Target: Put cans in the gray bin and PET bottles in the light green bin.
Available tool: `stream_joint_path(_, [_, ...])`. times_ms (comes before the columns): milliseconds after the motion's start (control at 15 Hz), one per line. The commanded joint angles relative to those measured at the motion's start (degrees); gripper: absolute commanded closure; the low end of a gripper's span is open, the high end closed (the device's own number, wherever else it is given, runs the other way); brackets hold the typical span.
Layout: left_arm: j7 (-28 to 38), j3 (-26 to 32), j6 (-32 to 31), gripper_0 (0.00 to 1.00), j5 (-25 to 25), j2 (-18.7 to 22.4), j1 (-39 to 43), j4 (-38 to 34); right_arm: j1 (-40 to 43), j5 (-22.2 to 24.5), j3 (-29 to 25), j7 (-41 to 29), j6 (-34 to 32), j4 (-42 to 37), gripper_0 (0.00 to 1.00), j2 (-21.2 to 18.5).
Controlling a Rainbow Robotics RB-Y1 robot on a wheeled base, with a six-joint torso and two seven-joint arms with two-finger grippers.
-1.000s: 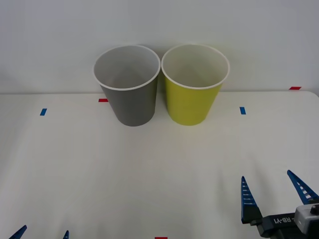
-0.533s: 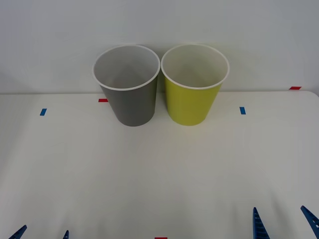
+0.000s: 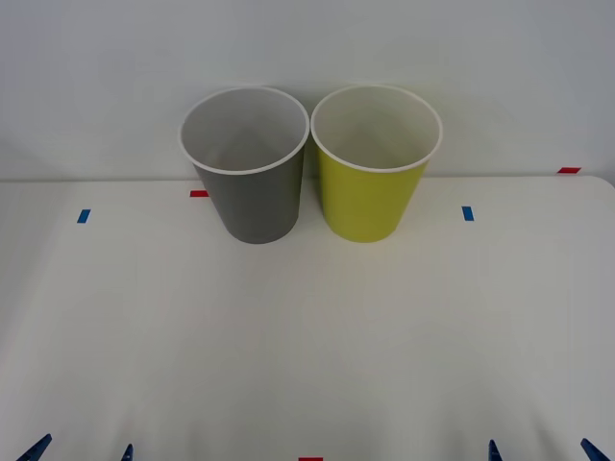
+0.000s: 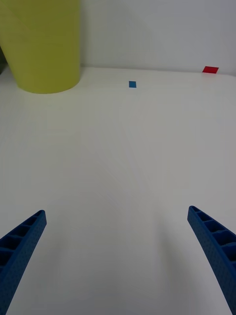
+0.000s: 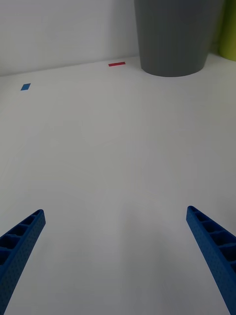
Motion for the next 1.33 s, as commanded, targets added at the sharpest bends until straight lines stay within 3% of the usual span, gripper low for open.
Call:
stream_joint_path(67, [0.0, 0.0, 0.0, 0.0, 0.0, 0.0, 0.0, 0.0, 0.04, 0.53, 0.34, -0.29, 0.0, 0.05, 0.0, 0.0])
stream_joint_path(1333, [0.0, 0.0, 0.0, 0.0, 0.0, 0.0, 0.0, 0.0, 0.04, 0.53, 0.34, -0.29, 0.0, 0.05, 0.0, 0.0])
